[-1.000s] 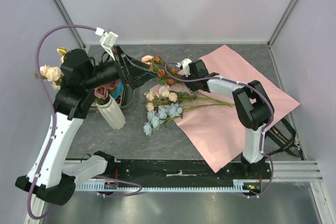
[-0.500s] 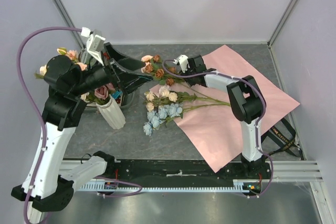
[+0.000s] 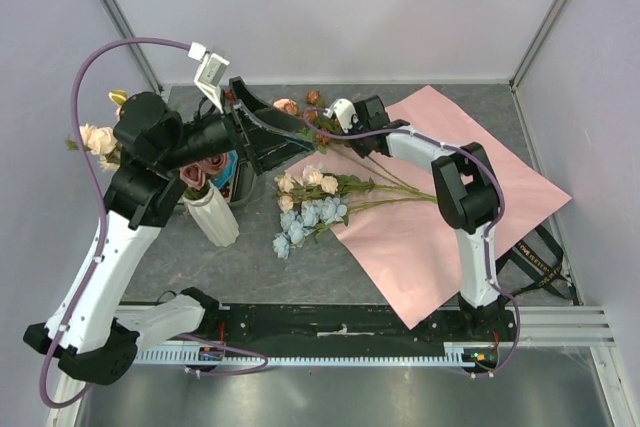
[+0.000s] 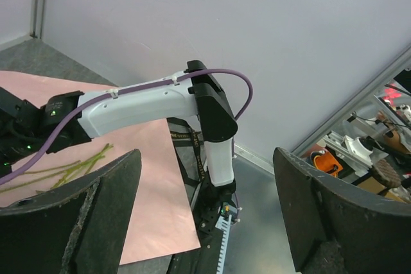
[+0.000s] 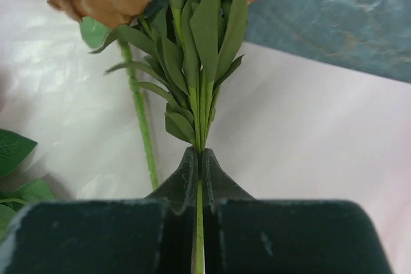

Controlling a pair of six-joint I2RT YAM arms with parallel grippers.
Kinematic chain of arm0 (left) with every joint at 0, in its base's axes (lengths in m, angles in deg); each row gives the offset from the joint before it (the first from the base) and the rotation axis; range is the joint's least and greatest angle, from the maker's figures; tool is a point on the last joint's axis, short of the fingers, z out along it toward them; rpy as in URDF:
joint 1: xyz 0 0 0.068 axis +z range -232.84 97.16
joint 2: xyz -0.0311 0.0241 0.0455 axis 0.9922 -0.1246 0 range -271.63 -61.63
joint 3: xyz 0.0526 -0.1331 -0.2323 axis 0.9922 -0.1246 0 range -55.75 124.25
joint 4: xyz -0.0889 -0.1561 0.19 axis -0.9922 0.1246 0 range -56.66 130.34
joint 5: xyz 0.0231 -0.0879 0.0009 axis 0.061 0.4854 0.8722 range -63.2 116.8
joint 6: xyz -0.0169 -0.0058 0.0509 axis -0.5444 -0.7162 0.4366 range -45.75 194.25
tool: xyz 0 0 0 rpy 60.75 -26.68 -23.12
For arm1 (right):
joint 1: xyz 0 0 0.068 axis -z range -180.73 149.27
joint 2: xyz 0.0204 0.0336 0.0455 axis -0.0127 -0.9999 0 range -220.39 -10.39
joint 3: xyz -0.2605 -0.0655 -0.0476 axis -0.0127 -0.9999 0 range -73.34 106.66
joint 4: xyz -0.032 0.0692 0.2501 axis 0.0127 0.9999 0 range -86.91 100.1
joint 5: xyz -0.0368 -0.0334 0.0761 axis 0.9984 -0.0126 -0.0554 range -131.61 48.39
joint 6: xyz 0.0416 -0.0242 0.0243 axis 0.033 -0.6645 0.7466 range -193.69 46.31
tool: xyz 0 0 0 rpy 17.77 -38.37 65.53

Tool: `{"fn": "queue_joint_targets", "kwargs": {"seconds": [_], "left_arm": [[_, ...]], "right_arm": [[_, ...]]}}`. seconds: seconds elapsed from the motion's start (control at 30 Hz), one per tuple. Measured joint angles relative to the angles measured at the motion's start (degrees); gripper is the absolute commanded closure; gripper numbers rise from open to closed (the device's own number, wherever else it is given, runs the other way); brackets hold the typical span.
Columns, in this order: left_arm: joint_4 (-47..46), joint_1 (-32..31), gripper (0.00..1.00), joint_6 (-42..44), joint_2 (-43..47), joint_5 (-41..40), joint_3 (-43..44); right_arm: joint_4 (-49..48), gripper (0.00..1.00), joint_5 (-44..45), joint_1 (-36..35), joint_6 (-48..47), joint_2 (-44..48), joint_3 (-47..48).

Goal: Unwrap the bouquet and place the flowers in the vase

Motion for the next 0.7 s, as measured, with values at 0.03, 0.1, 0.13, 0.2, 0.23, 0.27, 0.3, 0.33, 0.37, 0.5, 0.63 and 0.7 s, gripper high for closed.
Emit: {"fn": "queue_joint_targets", "kwargs": {"seconds": [0.03, 0.1, 0.13, 0.2, 0.23, 0.27, 0.3, 0.33, 0.37, 0.5, 0.63, 0.7], "left_arm": [[-0.4, -0.4, 0.11, -0.3, -0.4, -0.2, 0.0], [-0.9, -1.9, 0.11, -0.7, -1.7, -0.8, 0.5], [-0.9, -2.6, 0.11, -0.8, -2.5, -1.1, 0.8], [-0.9, -4.3, 0.11, -0.8, -4.0, -2.1, 1.4], [-0.8, -4.9, 0.11, -0.8, -4.6, -2.6, 1.6], [-0.8, -5.4, 0.11, -0.8, -5.1, -3.3, 2.0], [-0.7, -5.7, 0.11, -0.8, -5.7, -3.6, 2.5], [-0.8, -5.9, 0.11, -0.7, -6.0, -3.9, 2.9], [-0.8, -6.0, 0.11, -0.7, -6.3, -4.3, 3.3], [-0.7, -6.0, 0.09, -0.5, -7.1, -6.2, 5.5], [0.7, -6.1, 0.11, 0.1, -8.3, -10.0, 7.5], [1.8, -6.1, 0.12, 0.6, -9.0, -12.5, 7.9]], "right_arm": [[0.0, 1.00, 0.5, 0.0, 0.0, 0.3, 0.3], [0.6, 1.00, 2.9, 0.0, -0.4, 2.0, 1.3], [1.0, 1.00, 4.0, 0.0, -0.5, 3.5, 1.7], [1.3, 1.00, 5.8, 0.0, -0.4, 7.0, 2.2], [1.5, 1.00, 6.8, 0.0, -0.3, 9.9, 2.6], [1.4, 1.00, 7.3, 0.0, 0.1, 12.1, 3.0], [1.3, 1.00, 7.8, 0.0, 1.2, 15.4, 3.6], [1.1, 1.00, 8.3, 0.0, 1.9, 17.8, 3.8], [0.7, 1.00, 8.6, 0.0, 3.4, 20.7, 3.9], [-2.0, 1.00, 6.6, 0.0, 10.4, 31.3, 2.6], [-8.9, 1.00, -1.4, 0.0, 19.6, 43.6, -7.2], [-11.6, 1.00, -5.5, -0.4, 23.6, 47.7, -11.4]]}}
